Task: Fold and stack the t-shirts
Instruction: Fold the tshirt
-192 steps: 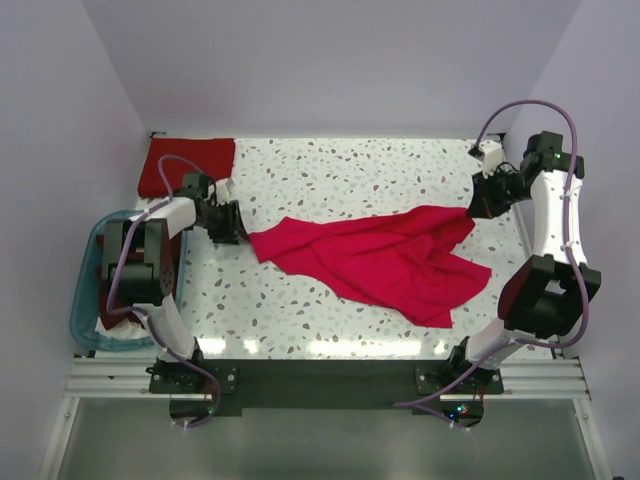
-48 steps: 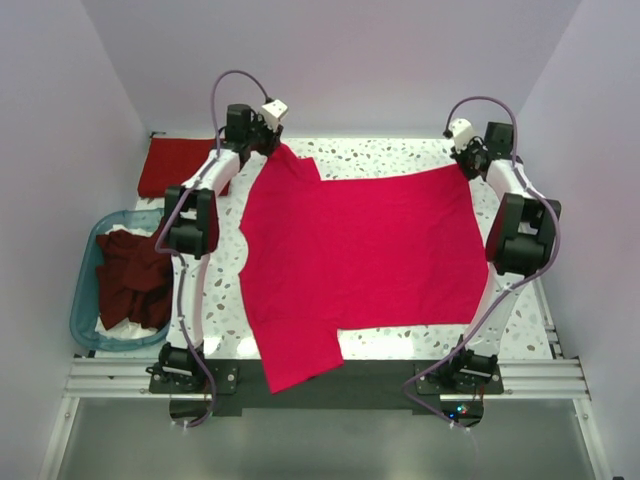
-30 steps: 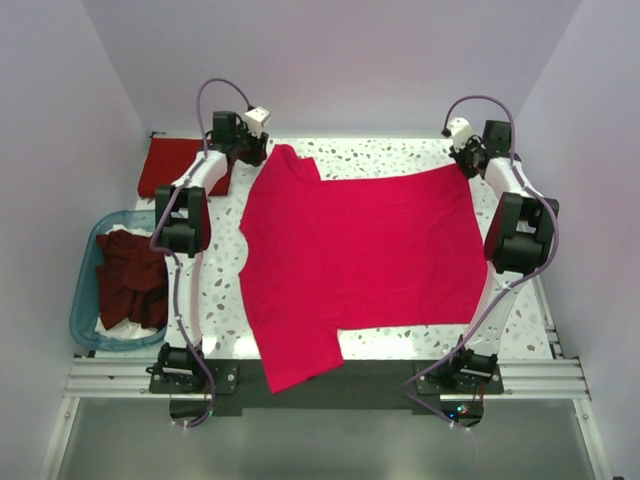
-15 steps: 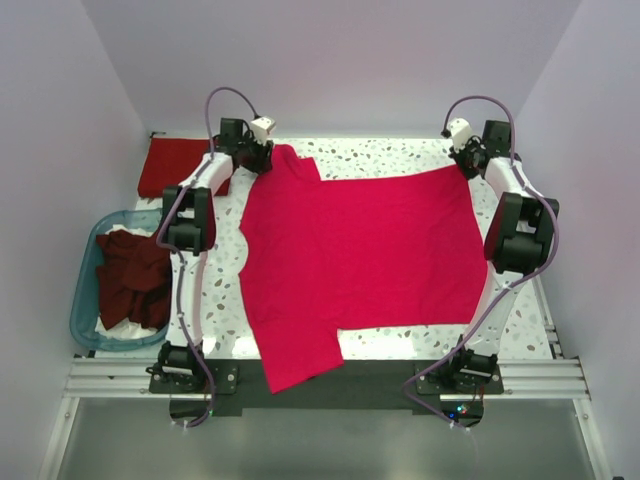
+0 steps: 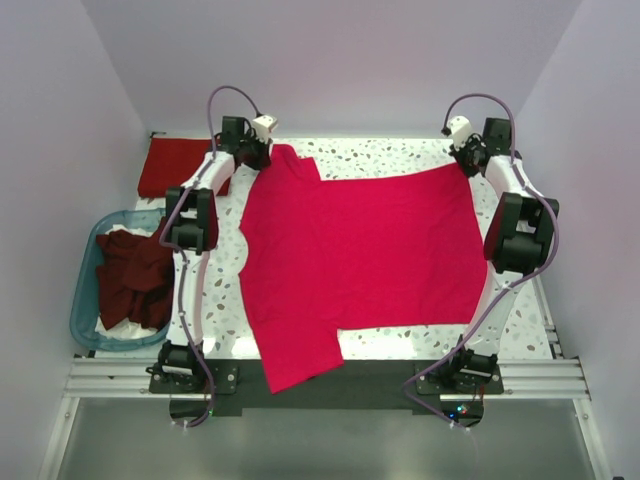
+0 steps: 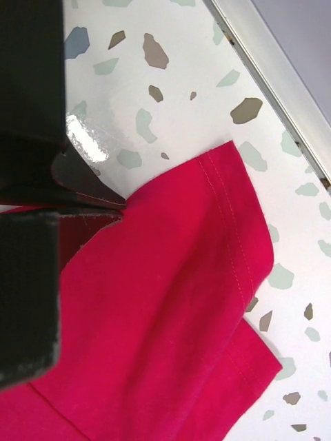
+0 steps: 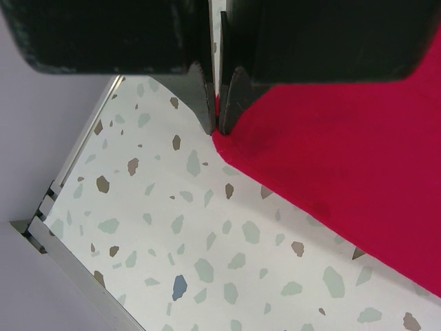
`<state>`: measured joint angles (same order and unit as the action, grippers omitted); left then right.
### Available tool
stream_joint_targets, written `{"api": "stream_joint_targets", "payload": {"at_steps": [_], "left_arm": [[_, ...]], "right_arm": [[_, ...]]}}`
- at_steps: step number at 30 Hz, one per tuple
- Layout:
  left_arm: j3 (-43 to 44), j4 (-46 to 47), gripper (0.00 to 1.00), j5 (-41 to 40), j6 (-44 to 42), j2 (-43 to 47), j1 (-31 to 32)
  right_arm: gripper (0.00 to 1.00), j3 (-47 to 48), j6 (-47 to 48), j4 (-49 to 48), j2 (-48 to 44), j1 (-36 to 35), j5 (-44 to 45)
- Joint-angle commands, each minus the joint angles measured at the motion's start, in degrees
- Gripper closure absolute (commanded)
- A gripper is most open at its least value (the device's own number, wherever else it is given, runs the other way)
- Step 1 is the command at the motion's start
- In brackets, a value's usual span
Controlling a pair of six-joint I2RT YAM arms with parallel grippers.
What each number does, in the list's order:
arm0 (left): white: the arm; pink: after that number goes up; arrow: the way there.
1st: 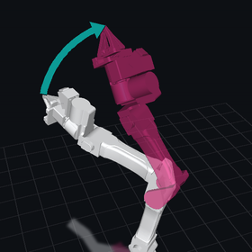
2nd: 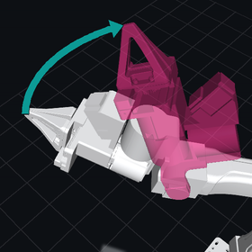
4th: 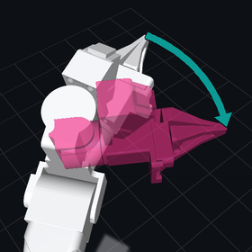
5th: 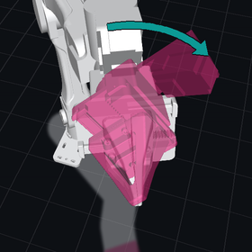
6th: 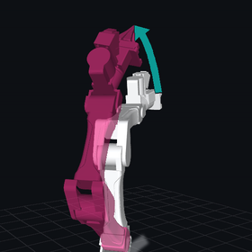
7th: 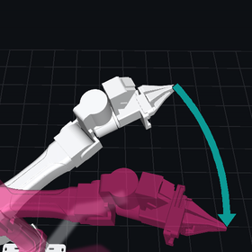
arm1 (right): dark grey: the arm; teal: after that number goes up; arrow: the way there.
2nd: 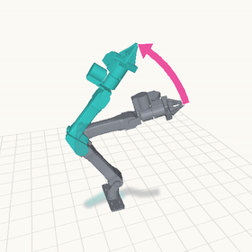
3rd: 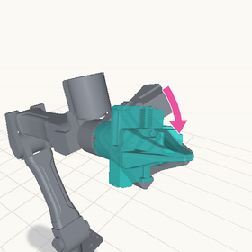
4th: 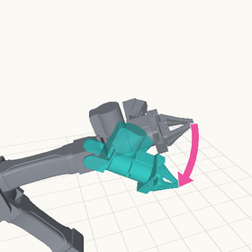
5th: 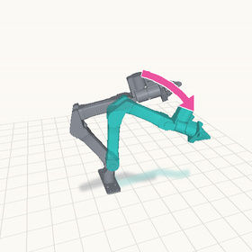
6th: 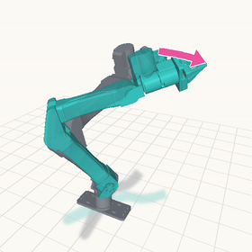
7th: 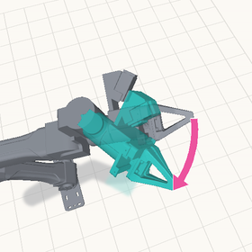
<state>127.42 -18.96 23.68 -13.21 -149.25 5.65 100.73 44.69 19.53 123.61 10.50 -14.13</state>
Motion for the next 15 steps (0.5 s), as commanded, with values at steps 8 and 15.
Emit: {"api": "stream_joint_targets", "payload": {"at_steps": [8,15], "left_arm": [[-1.45,9.19,1.00,7.78,-1.11,7.21,-0.90],[-14.20,11.76,1.00,9.45,-5.33,16.70,-1.08]], "right_arm": [[1.00,4.56,1.02,1.83,-1.00,-0.31,0.33],[1.00,6.06,2.24,5.69,-1.62,-0.31,-1.16]]}}
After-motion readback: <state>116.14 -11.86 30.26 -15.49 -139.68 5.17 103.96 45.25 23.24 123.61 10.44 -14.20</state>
